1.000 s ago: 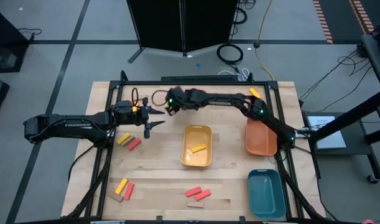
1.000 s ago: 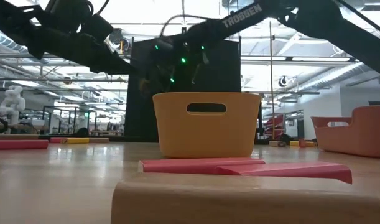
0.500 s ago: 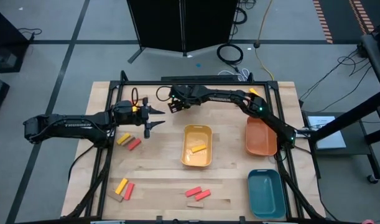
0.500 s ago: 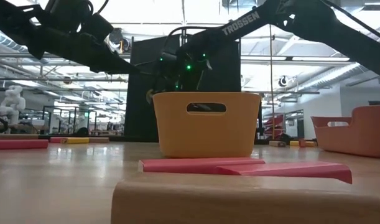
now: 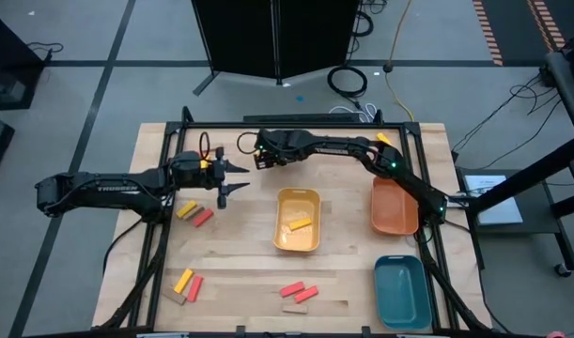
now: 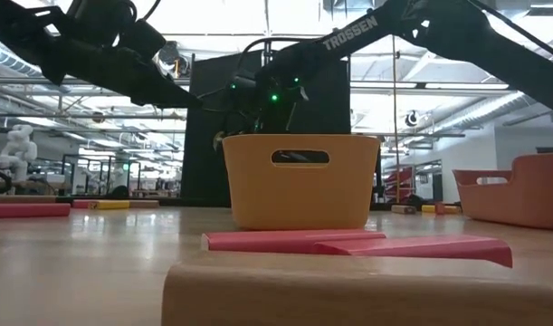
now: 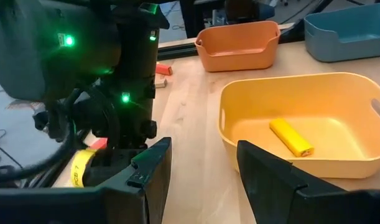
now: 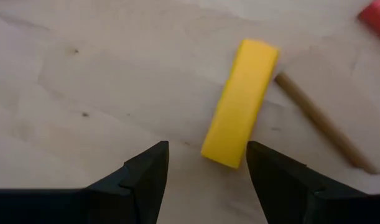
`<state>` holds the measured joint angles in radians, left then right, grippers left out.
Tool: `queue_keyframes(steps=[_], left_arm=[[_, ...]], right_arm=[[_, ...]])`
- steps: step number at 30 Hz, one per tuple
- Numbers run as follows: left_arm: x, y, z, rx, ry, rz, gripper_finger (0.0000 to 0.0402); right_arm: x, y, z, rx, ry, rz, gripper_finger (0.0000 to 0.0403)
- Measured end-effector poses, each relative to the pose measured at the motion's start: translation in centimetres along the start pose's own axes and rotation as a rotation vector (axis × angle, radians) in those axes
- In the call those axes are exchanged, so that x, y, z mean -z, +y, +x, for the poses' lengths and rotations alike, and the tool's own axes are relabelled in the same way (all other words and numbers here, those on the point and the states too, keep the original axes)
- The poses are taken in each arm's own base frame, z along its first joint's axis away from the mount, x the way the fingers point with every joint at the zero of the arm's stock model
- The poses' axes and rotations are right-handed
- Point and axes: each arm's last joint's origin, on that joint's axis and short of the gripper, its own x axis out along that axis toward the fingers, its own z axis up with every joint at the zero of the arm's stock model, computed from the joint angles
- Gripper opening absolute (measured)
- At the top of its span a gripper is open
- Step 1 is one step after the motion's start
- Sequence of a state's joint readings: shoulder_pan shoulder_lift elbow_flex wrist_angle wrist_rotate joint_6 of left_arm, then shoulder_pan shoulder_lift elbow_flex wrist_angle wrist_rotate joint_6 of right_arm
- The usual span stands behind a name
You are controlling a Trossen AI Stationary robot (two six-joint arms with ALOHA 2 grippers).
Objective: Sort blocks
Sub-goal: Put the yellow wooden block into the yellow bin
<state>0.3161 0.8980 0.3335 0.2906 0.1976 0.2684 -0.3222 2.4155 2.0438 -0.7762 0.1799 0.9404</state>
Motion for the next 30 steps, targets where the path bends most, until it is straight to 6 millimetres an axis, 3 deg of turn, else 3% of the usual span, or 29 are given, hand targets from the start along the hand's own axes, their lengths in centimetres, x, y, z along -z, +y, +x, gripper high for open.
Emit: queue_keyframes(steps=[4, 30], left_arm=[[-0.1, -0.2, 0.0, 0.06, -0.013, -0.001, 0.018], [0.2, -0.4, 0.0, 0.112, 0.013, 0.003, 0.018]], right_arm=[[0.6, -0.3, 1.4, 0.05, -0.01, 0.019, 0.021], [1.2, -0.1, 1.8, 0.099, -0.06, 0.034, 0.0209]])
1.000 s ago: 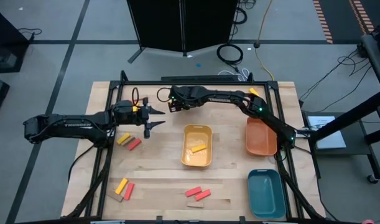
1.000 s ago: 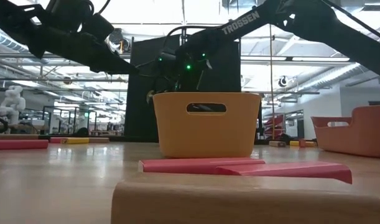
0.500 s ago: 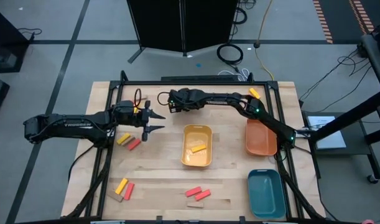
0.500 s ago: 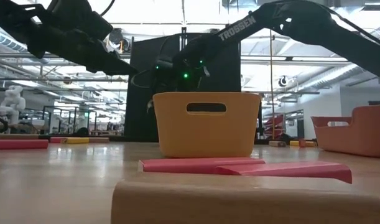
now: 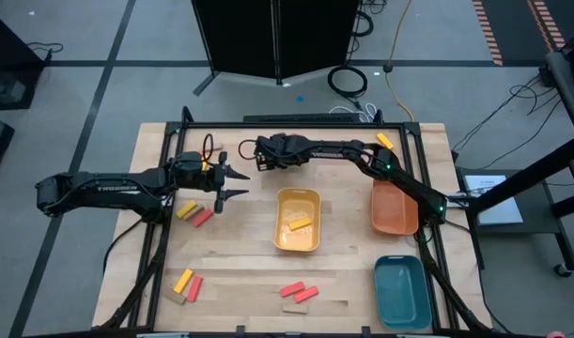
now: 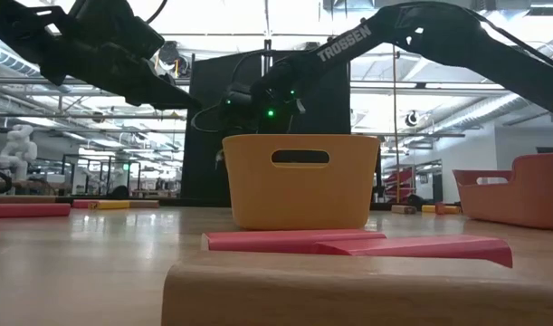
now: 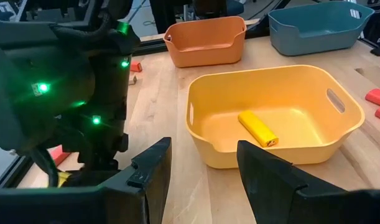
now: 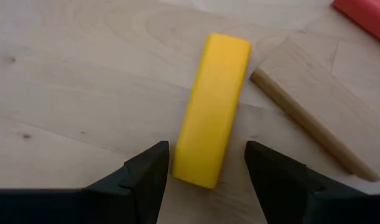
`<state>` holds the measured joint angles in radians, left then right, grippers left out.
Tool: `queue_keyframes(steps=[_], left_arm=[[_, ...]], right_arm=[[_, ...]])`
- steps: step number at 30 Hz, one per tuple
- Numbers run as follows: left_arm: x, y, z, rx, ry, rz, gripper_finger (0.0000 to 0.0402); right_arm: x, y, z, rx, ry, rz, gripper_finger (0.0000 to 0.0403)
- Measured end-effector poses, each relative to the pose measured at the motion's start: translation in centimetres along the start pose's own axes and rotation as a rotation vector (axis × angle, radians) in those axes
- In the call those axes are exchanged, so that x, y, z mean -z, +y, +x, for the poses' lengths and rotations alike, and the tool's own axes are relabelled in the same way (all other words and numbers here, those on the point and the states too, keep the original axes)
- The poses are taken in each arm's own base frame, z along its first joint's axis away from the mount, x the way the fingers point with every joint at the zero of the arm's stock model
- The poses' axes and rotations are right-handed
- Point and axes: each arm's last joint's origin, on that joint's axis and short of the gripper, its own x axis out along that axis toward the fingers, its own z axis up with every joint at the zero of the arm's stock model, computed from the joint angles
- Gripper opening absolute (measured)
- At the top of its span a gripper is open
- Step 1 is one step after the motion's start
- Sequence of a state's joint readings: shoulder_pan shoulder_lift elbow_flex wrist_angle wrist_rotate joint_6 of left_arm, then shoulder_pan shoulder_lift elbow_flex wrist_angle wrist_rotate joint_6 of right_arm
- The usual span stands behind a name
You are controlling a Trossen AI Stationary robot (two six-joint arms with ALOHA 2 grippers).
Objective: Sort blocks
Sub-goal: Put the yellow wooden block into the yellow bin
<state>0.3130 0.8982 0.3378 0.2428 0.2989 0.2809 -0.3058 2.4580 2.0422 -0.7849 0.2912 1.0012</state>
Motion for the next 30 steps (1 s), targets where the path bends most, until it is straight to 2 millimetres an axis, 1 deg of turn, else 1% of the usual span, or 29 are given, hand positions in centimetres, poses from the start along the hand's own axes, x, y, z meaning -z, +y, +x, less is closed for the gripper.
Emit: queue_keyframes(steps=[5, 13, 17, 21, 25, 30], left_arm=[[0.0, 0.0, 0.0, 0.002, 0.004, 0.014, 0.018], [0.1, 0.0, 0.0, 0.002, 0.004, 0.014, 0.018], [0.0, 0.0, 0.0, 0.002, 0.004, 0.013, 0.018], [0.0, 0.0, 0.0, 0.003, 0.004, 0.014, 0.018], [0.0, 0.0, 0.0, 0.003, 0.004, 0.014, 0.018], [0.0, 0.0, 0.0, 0.003, 0.005, 0.013, 0.018]], right_arm=[[0.4, 0.1, 0.2, 0.023, -0.011, -0.025, 0.0192], [0.5, 0.1, 0.3, 0.03, -0.012, -0.059, 0.0134], [0.5, 0.1, 0.3, 0.028, -0.012, -0.074, 0.0114], [0.7, 0.2, 0.2, 0.022, -0.008, -0.08, 0.0108], [1.0, 0.8, 0.0, -0.017, -0.018, -0.11, 0.0109], [0.7, 2.0, -1.3, -0.106, 0.01, -0.162, 0.0108]])
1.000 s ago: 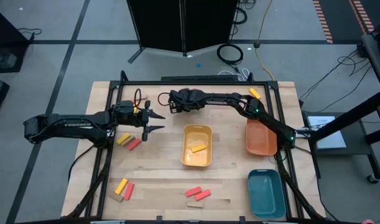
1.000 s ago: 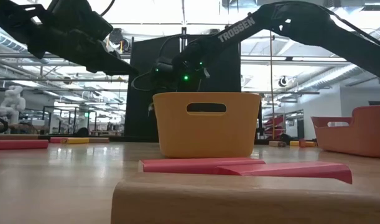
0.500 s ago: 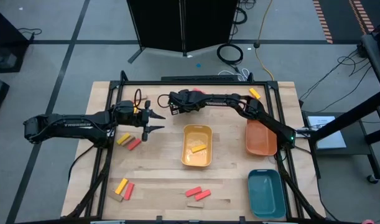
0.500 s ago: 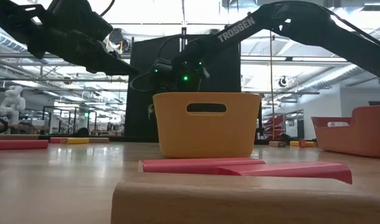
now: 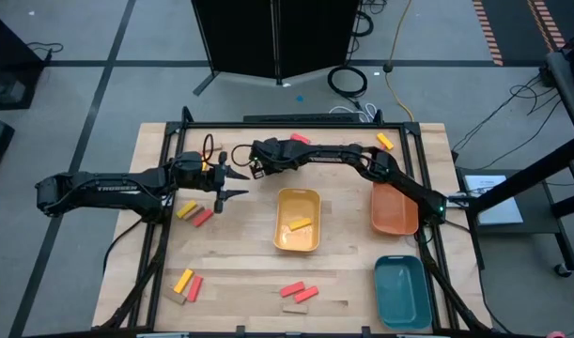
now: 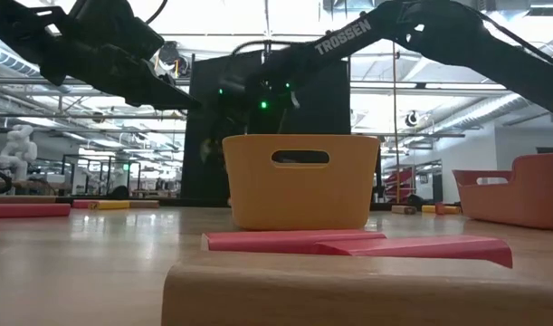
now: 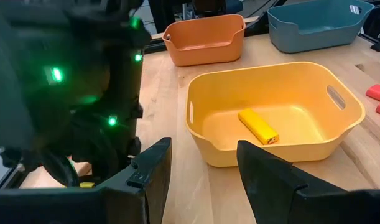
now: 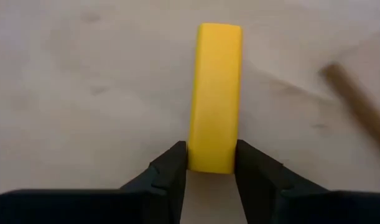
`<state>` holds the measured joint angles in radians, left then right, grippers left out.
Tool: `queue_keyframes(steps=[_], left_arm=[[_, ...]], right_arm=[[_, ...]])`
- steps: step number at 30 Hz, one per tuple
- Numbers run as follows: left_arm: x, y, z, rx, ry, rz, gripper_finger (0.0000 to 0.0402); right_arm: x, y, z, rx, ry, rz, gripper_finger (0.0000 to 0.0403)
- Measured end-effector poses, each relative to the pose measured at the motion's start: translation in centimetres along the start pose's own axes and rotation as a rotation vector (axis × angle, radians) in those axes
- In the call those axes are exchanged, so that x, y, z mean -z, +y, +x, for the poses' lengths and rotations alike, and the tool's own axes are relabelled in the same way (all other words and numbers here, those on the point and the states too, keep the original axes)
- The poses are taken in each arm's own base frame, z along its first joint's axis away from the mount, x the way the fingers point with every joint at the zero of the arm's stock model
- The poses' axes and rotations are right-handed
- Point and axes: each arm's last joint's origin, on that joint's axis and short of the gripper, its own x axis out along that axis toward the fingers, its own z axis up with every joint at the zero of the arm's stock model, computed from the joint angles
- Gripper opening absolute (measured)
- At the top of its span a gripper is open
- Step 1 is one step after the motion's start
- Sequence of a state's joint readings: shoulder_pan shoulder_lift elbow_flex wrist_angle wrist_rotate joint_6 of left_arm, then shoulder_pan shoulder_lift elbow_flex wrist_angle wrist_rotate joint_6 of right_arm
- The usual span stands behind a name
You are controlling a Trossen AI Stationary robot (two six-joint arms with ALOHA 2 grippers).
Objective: Sort blocks
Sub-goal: Put the yellow wooden block into the yellow bin
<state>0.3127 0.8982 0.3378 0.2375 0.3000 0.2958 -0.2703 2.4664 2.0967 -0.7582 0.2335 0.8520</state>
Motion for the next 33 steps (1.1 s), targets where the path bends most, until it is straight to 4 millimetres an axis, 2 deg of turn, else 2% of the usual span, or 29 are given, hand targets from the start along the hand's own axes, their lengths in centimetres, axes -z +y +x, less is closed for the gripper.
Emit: queue_keyframes(steps=[7, 11, 16, 21, 27, 33], left_arm=[[0.2, -0.1, 0.0, 0.005, 0.018, -0.005, 0.018], [0.2, -0.1, -0.1, 0.006, 0.022, -0.002, 0.018], [0.2, -0.3, -0.8, 0.011, 0.041, 0.018, 0.018], [-0.1, -0.4, -1.5, 0.006, 0.027, 0.042, 0.018], [-0.1, -0.4, -1.4, 0.0, 0.026, 0.043, 0.018], [-0.3, -0.3, -1.4, -0.007, 0.005, 0.023, 0.018]], right_arm=[[-1.7, 1.7, -4.0, -0.107, 0.054, -0.136, 0.0104], [-0.9, 1.7, -7.1, -0.025, 0.146, -0.249, 0.0104], [0.8, 0.4, -10.8, 0.126, 0.249, -0.291, 0.0107], [4.3, 1.0, -14.6, 0.253, 0.294, -0.336, 0.0107], [9.3, 3.8, -17.9, 0.178, 0.3, -0.427, 0.0107], [14.0, 5.6, -19.7, 0.133, 0.323, -0.504, 0.0109]])
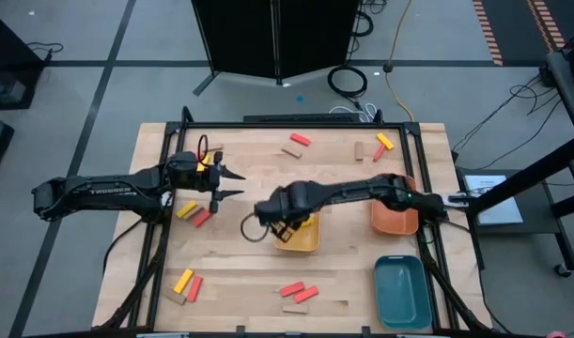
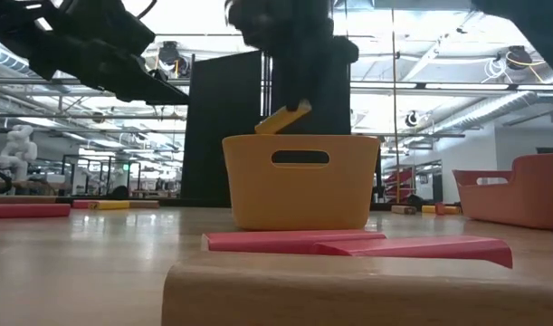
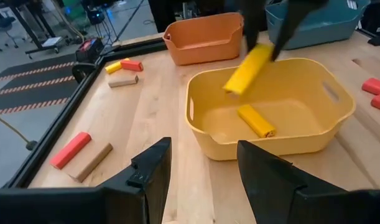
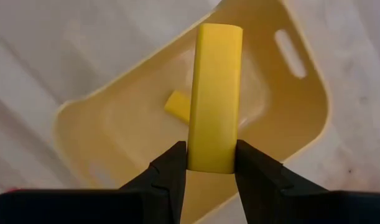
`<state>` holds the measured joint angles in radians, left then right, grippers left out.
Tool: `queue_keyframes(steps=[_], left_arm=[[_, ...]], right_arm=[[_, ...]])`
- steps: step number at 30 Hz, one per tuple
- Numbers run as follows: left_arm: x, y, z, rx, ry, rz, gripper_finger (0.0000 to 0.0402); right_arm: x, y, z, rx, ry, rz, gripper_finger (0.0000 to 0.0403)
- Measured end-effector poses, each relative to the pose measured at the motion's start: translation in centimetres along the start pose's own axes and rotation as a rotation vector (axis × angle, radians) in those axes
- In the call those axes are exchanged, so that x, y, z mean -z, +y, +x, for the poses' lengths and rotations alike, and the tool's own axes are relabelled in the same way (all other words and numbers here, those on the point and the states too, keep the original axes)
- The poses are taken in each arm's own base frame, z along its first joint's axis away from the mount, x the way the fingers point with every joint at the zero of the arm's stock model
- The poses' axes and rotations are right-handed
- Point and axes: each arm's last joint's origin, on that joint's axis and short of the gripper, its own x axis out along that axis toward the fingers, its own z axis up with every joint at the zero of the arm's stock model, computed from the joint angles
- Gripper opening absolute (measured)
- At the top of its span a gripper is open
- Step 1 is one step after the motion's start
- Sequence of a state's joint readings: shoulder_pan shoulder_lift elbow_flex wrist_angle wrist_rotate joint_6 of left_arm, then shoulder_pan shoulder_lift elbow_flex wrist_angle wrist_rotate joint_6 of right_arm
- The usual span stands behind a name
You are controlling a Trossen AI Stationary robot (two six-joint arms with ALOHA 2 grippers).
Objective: Sort blocks
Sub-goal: Put the yellow wooden block into the yellow bin
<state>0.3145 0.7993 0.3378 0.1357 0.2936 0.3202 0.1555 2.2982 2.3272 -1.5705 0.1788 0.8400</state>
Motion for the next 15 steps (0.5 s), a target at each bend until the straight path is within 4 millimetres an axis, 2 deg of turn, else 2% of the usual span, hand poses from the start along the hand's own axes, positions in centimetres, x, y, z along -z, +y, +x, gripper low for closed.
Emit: queue_keyframes(steps=[4, 15], left_arm=[[-0.34, 0.11, -0.01, -0.012, -0.033, -0.014, 0.018], [-0.66, 0.23, -0.07, -0.029, -0.064, -0.03, 0.018]], right_arm=[[1.27, 1.12, -0.32, 0.007, -0.019, -0.029, 0.0109], [0.96, 0.86, -0.29, 0.063, -0.083, -0.018, 0.0109]])
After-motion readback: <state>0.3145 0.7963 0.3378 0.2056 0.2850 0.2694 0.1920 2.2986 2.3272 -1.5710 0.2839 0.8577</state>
